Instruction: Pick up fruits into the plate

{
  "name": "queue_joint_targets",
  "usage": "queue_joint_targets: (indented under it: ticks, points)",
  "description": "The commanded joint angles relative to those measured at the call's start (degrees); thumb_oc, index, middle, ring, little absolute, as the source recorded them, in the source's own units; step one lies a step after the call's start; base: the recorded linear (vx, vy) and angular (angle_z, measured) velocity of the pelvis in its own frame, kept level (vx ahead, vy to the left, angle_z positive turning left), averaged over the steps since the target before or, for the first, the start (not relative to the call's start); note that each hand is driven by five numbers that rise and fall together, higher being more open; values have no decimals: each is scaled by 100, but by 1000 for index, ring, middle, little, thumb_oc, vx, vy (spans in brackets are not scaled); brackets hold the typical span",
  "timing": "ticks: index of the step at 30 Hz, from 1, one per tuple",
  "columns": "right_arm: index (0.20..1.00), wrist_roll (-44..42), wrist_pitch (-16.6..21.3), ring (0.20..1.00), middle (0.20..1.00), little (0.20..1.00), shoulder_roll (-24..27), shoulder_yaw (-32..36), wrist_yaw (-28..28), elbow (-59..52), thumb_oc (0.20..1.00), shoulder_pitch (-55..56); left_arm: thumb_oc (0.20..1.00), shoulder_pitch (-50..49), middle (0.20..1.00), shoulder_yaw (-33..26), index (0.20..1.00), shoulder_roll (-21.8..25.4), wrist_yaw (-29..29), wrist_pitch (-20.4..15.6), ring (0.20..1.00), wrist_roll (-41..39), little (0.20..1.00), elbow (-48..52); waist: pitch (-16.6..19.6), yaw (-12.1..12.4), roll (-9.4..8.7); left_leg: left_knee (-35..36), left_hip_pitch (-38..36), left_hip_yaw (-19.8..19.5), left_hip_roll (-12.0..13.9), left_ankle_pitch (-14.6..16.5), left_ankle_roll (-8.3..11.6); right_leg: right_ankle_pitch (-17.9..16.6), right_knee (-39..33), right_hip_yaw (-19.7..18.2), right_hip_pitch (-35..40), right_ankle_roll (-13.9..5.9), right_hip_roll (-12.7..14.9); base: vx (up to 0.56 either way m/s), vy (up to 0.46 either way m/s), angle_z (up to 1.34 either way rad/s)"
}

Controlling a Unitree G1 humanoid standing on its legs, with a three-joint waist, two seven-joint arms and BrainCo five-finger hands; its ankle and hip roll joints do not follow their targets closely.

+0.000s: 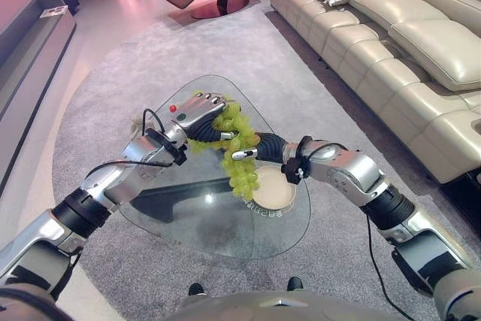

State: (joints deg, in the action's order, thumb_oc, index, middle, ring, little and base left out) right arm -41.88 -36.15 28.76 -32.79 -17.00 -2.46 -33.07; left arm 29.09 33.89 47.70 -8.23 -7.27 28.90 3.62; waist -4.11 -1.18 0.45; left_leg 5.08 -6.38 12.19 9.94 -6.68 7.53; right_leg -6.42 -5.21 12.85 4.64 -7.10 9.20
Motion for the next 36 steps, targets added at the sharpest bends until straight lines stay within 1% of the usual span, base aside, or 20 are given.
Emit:
queue_joint_targets:
  ticks: [1,7,11,13,18,24,25,26,27,28,29,31,32,36]
  points:
    - [200,-823,170,200,200,200,-856,-761,-2,-350,200,-67,200,1136,200,-554,200,-371,-778,109,200,-7,200,-51,95,48,-254,-120,-83,81,-31,567,-76,417,211,155,202,-234,295,0,0,0]
    - [200,-956,310,200,200,200,-1029,-695,139,-339,200,20,200,1034,200,-480,200,-633,-802,173,200,109,200,-108,75,28,-265,-122,-101,122,-12,562,-82,411,205,144,208,-236,284,0,0,0]
    - [200,-1015,400,200,200,200,-1098,-658,284,-358,200,73,200,1005,200,-446,200,-698,-809,200,200,196,200,-148,61,20,-262,-118,-113,143,-5,557,-84,396,191,157,217,-239,285,-5,-2,-2]
    - [200,-1061,439,200,200,200,-1114,-628,366,-372,200,90,200,1007,200,-454,200,-694,-774,226,200,178,200,-145,60,14,-260,-117,-118,150,-1,554,-82,390,186,157,221,-242,286,0,0,0]
    - [200,-974,502,200,200,200,-1109,-545,305,-381,200,159,200,965,200,-479,200,-643,-706,270,200,204,200,-146,46,10,-248,-122,-119,160,8,544,-77,386,194,168,219,-243,291,0,0,0]
    - [200,-905,514,200,200,200,-1035,-448,287,-455,200,197,200,922,200,-546,200,-547,-320,446,200,118,200,-176,41,10,-234,-124,-119,148,2,544,-83,397,201,165,224,-239,286,0,0,0]
    - [200,-893,521,200,200,200,-1008,-429,277,-467,200,204,561,909,561,-551,561,-514,-295,437,561,117,561,-191,45,7,-231,-122,-120,150,3,543,-83,398,199,166,223,-239,284,0,0,0]
    - [200,-892,530,200,200,200,-988,-404,270,-476,200,216,1000,898,1000,-551,1000,-493,-218,383,1000,152,1000,-213,46,5,-229,-120,-121,152,4,546,-85,398,198,167,223,-240,282,0,0,0]
    - [200,-877,544,200,200,200,-956,-358,242,-480,200,246,1000,882,1000,-535,1000,-460,-56,309,1000,261,1000,-242,45,1,-222,-121,-122,152,3,548,-85,401,202,164,223,-241,279,0,0,0]
    - [200,-854,559,200,200,200,-934,-334,249,-489,200,273,1000,869,1000,-513,1000,-400,46,315,1000,292,1000,-238,44,-4,-214,-124,-116,147,3,543,-83,402,209,156,216,-241,278,0,0,0]
    - [200,-834,613,200,200,200,-880,-312,325,-509,200,293,1000,836,1000,-488,1000,-334,79,263,1000,314,1000,-245,41,-9,-205,-127,-109,138,1,537,-84,400,212,151,207,-240,276,0,0,0]
    - [200,-842,599,200,200,200,-802,-224,338,-484,200,303,1000,857,1000,-425,1000,-202,337,286,1000,360,1000,-272,34,-20,-185,-134,-99,141,-3,533,-86,401,215,147,203,-234,272,0,0,0]
    - [200,-842,599,200,200,200,-802,-224,338,-484,200,303,1000,857,1000,-425,1000,-202,337,286,1000,360,1000,-272,34,-20,-185,-134,-99,141,-3,533,-86,401,215,147,203,-234,272,0,0,0]
    - [200,-693,726,200,200,200,-661,-107,268,-415,200,366,1000,826,1000,-380,1000,49,740,375,1000,187,1000,-426,5,-46,-147,-130,-86,142,-13,521,-97,397,208,119,190,-227,253,0,0,0]
